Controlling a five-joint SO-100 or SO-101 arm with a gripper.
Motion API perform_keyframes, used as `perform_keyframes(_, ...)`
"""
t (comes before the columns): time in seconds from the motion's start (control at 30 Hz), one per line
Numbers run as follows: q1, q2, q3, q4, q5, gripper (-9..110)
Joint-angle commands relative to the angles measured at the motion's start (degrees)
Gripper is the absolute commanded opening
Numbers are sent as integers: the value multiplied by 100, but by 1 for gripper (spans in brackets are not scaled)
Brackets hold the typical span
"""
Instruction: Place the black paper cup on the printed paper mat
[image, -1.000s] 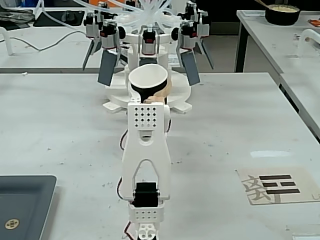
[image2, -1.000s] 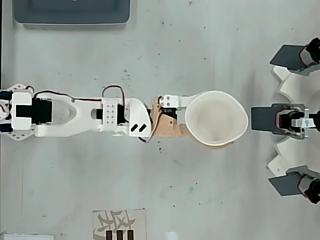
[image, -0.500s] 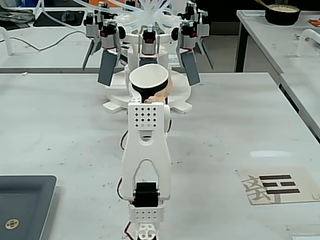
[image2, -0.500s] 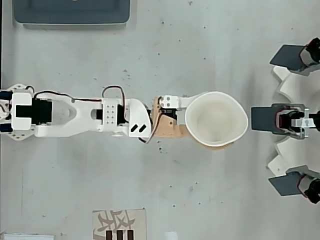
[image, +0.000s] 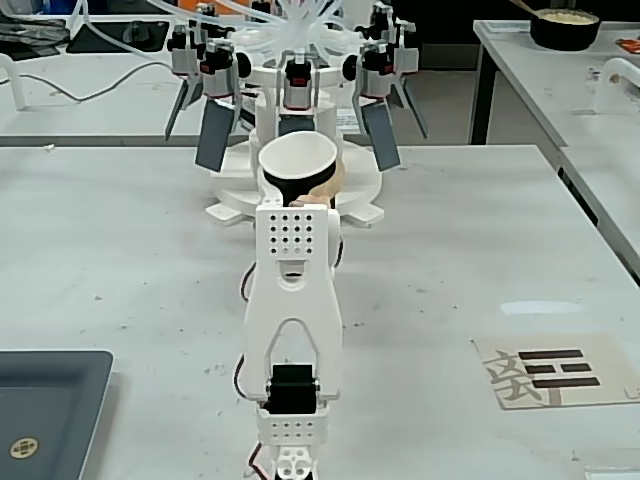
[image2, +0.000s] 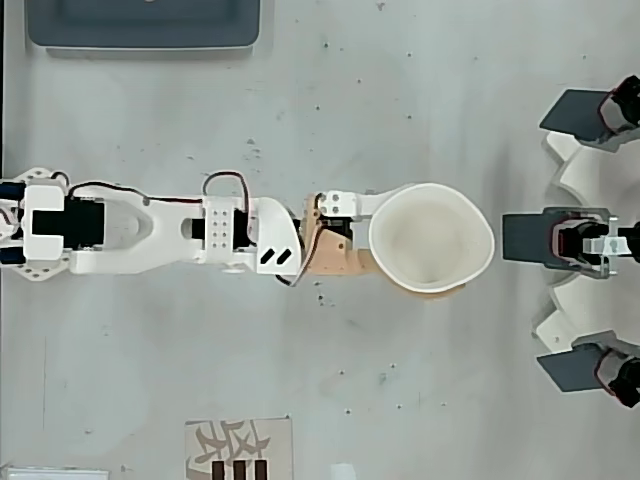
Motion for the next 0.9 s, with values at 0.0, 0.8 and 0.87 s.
perform_keyframes(0.0,62,369,97,-176,35,7)
perform_keyframes(0.8,229,2496,2795,-281,457,8)
perform_keyframes(0.87,229,2725,3015,-281,457,8)
